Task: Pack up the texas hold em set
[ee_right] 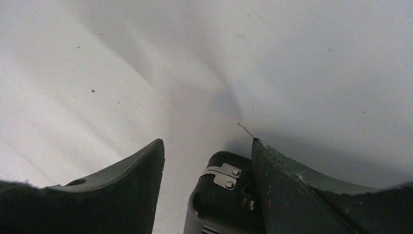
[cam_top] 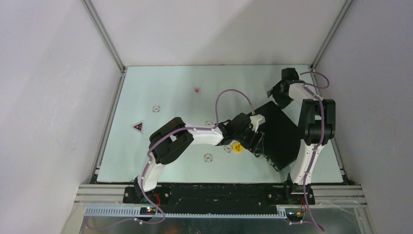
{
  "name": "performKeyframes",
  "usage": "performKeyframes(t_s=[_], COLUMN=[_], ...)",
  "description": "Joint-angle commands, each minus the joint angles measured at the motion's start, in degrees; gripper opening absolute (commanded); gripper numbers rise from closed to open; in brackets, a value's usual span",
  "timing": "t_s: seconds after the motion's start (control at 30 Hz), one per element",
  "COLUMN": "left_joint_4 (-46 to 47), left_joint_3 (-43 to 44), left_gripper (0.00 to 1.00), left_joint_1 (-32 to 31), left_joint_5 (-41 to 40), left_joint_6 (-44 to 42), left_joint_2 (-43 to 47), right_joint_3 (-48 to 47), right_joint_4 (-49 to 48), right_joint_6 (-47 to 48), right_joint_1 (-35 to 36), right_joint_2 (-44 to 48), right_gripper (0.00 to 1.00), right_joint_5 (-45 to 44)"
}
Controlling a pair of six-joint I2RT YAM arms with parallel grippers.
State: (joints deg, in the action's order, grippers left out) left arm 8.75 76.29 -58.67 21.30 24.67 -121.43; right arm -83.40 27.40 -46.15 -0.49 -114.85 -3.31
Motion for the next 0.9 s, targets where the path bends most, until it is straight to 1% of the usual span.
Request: performKeyframes(t_s=[0.0, 0.13, 0.43, 0.57, 0.7, 0.87], left_joint_4=[3.9, 3.5, -0.5, -2.0, -3.4, -3.7], left_joint_3=[3.7, 4.7, 8.2, 9.8, 10.9, 10.6], left_gripper=[0.76, 0.77, 0.77, 0.78, 0.77, 0.78], left_joint_1=[4.8, 6.4, 10.1, 12.3, 14.6, 16.5], left_joint_5=[-5.7, -6.2, -8.6, -9.2, -9.2, -9.1], left_joint_6=[-0.1, 0.6, 1.3, 1.5, 1.7, 1.7], left_joint_2=[-0.7, -0.9, -1.5, -2.2, -2.8, -2.4], right_joint_3=[-5.0, -9.8, -21.6, -27.8, -36.7, -43.4], right_joint_4=[6.0, 8.2, 13.1, 15.8, 19.0, 21.6], right_joint_6=[-1.9, -1.9, -1.7, -1.3, -0.2, 2.7], right_joint_1=[4.6, 6.3, 9.3, 10.1, 10.5, 11.0], right_joint_2=[-2.9, -5.7, -13.1, -17.2, -20.8, -23.5], right_gripper=[0.69, 0.69, 0.69, 0.68, 0.68, 0.68], right_joint_5=[7.0, 7.0, 7.9, 7.9, 8.3, 9.8])
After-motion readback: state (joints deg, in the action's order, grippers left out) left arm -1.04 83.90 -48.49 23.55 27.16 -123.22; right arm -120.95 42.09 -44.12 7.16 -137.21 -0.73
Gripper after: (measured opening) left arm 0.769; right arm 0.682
